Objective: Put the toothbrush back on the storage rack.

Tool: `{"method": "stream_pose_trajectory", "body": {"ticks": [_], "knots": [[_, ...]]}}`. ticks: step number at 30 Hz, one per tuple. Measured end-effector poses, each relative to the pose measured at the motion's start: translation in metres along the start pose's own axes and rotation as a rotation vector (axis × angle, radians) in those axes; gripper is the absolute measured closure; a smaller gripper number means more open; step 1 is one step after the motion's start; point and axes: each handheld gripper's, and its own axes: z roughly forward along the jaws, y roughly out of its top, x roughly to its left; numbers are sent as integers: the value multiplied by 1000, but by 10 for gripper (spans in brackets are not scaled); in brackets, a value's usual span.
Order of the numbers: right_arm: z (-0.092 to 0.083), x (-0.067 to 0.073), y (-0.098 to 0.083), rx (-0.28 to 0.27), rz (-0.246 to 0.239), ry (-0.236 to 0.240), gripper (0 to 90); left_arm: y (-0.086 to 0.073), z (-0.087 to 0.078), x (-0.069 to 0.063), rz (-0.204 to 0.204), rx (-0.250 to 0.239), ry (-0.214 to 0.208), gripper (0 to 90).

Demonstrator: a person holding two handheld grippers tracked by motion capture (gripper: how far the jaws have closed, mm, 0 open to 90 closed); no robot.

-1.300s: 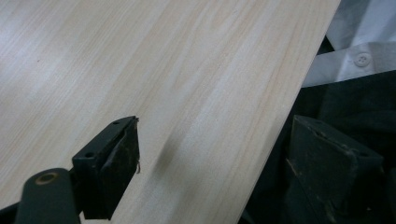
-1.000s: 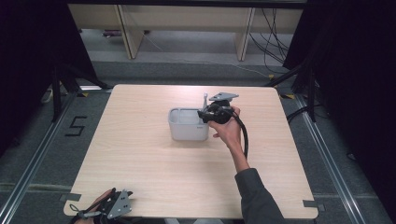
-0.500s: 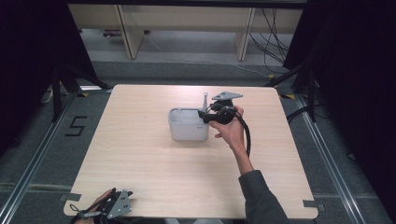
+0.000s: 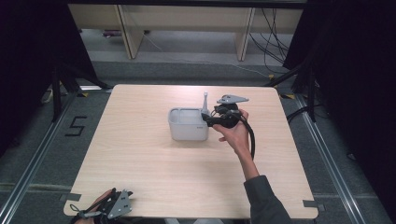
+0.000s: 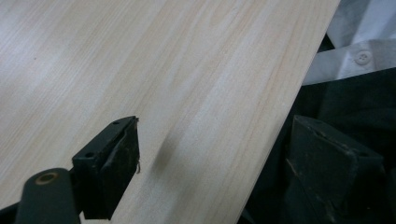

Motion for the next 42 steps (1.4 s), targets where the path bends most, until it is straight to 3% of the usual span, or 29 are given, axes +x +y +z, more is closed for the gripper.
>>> {"method": "stream_pose_trajectory", "body": {"ticks": [2,3,4,7,13,17,20,21,22,23,25,32,41,42], "knots": [[-2,3,-1,4,19,-2,365,0,0,0,-1,1,2,162],[-3,2,0,-1,-11,-7,360,0,0,0,0,1,1,163],[-3,3,0,4,9,1,359,0,0,0,3,-1,0,163],[-2,3,0,-3,-29,-4,354,0,-1,0,0,-2,3,162],[-7,5,-3,10,-1,2,351,1,-2,1,7,3,-3,162],[-9,3,-3,-1,-27,2,350,1,-2,0,7,2,-5,163],[-10,3,-3,-7,-23,16,347,1,-2,0,3,3,-6,163],[-12,6,-3,5,15,12,347,1,-2,0,4,3,-7,163],[-12,7,-4,7,22,17,346,1,-2,0,5,3,-6,163],[-11,7,-4,1,21,21,345,1,-2,-1,7,3,18,163],[-12,6,-5,-1,7,7,344,1,-2,-1,8,1,22,163],[-12,13,-8,16,-16,39,319,1,-3,0,9,2,14,163],[-21,12,-16,28,5,32,309,1,-3,0,8,0,9,163],[-21,11,-16,22,-15,26,306,1,-3,0,8,0,9,162]]}}
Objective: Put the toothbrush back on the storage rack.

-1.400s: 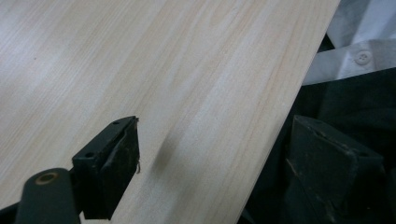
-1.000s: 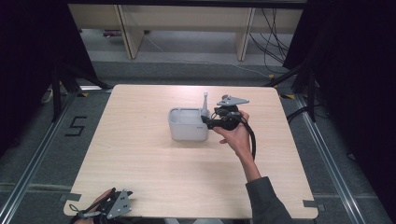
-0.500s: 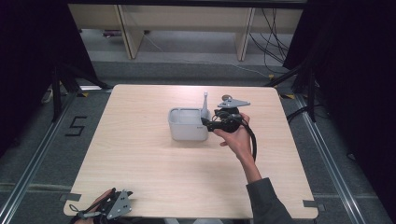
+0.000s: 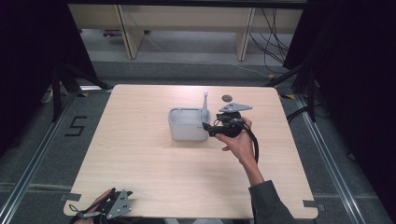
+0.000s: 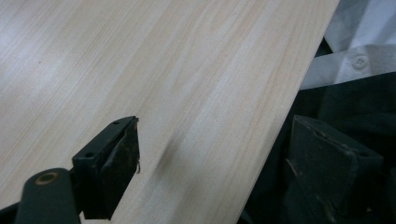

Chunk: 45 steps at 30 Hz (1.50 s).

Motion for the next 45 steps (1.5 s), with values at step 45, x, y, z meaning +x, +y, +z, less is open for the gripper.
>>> {"method": "stream_pose_trajectory", "body": {"ticks": [45], "knots": [[-19,40,-43,49,-57,74,248,-1,2,-2,-5,5,11,163]]}}
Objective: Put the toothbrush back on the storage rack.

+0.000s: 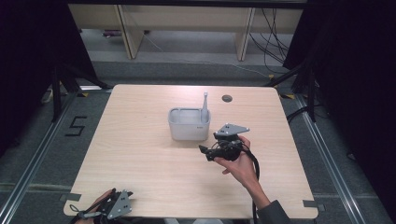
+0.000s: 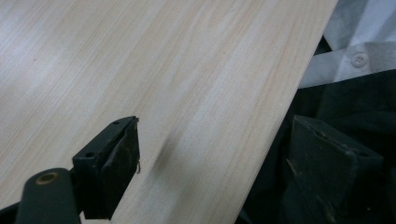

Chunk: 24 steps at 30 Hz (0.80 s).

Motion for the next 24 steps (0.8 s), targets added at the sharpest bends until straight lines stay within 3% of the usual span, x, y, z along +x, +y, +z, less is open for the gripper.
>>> {"method": "stream_pose_trajectory", "body": {"ticks": [3,4,12,13,16,24], "knots": [[-1,4,-3,4,22,-2,248,0,0,0,0,1,1,163],[-2,4,-6,7,-5,-6,248,0,0,0,3,3,7,163],[-3,14,-17,11,12,19,249,0,0,0,0,1,2,164],[-2,12,-18,1,-21,19,249,0,0,0,0,0,1,163],[-4,17,-22,9,8,28,249,0,0,0,0,2,3,164],[-7,24,-31,16,-11,64,249,0,0,0,-12,2,-2,163]]}}
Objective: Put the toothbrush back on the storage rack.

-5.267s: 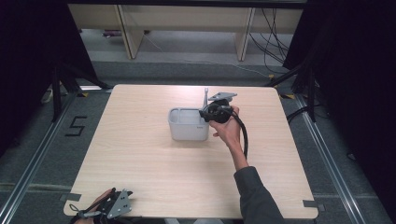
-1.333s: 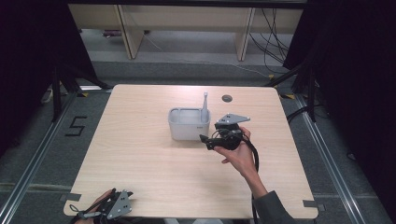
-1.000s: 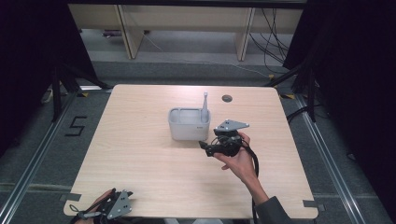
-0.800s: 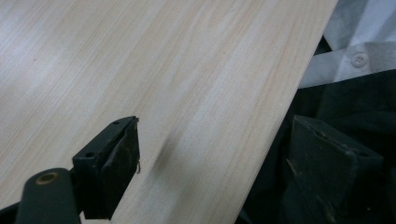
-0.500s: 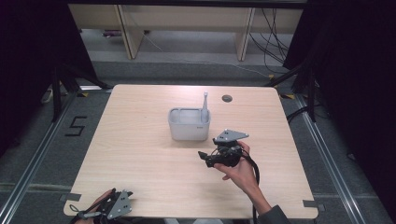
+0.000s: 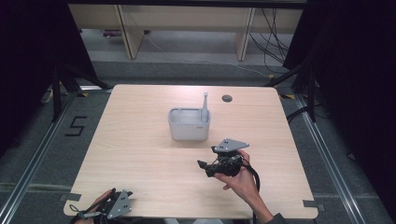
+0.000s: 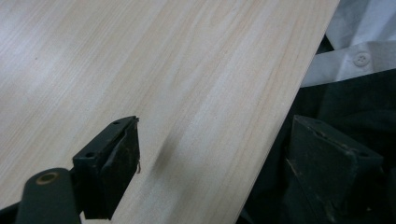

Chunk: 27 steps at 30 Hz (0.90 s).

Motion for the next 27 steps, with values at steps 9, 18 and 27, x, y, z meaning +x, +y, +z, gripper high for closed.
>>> {"method": "stream_pose_trajectory", "body": {"ticks": [9,18,27], "knots": [[-2,6,-12,14,0,12,245,0,-1,1,10,1,-8,164],[-7,9,-26,34,9,20,226,0,0,0,0,1,0,164],[-13,10,-37,39,26,14,192,0,0,1,8,0,4,163]]}}
